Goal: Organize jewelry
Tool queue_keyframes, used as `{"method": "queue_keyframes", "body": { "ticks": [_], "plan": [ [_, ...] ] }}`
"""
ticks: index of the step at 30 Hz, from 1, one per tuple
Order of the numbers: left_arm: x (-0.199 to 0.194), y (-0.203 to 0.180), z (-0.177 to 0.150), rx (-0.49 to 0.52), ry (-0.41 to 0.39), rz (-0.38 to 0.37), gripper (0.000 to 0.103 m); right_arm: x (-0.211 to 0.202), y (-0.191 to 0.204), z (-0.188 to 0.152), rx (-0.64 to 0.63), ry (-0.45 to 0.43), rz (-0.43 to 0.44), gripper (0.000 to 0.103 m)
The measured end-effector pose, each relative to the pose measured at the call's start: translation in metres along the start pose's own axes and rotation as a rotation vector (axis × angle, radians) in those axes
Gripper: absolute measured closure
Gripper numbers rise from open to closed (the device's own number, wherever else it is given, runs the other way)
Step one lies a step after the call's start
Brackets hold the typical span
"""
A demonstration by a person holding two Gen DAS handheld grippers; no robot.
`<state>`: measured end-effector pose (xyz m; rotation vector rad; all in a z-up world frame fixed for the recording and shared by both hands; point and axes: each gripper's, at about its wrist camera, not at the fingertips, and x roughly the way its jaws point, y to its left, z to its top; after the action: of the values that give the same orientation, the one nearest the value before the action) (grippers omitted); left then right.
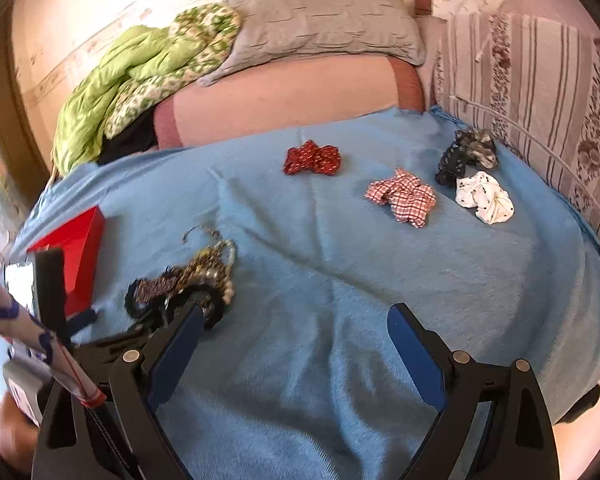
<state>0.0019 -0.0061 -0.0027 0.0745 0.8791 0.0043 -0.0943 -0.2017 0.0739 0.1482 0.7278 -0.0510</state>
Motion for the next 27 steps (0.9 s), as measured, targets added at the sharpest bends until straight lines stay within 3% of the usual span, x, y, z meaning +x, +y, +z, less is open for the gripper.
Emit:
{"method": "queue_keyframes", "body": {
  "ticks": [5,16,27],
  "plan": [
    [-0.013,0.009,0.001,0.018,0.007,-0.039,0.000,-0.005,0.007,-0.002,-0.033,-0.008,-0.012,0.008],
    [-0.137,0.044,-0.031,-0.021,-0.270,0.086,0.000,-0.017,0.024,-0.009,-0.059,-0.036,-0.001,0.008],
    [-0.168,0.063,-0.044,-0.055,-0.307,0.097,0.000,-0.030,0.048,-0.022,-0.129,-0.060,0.010,0.008]
  ]
}}
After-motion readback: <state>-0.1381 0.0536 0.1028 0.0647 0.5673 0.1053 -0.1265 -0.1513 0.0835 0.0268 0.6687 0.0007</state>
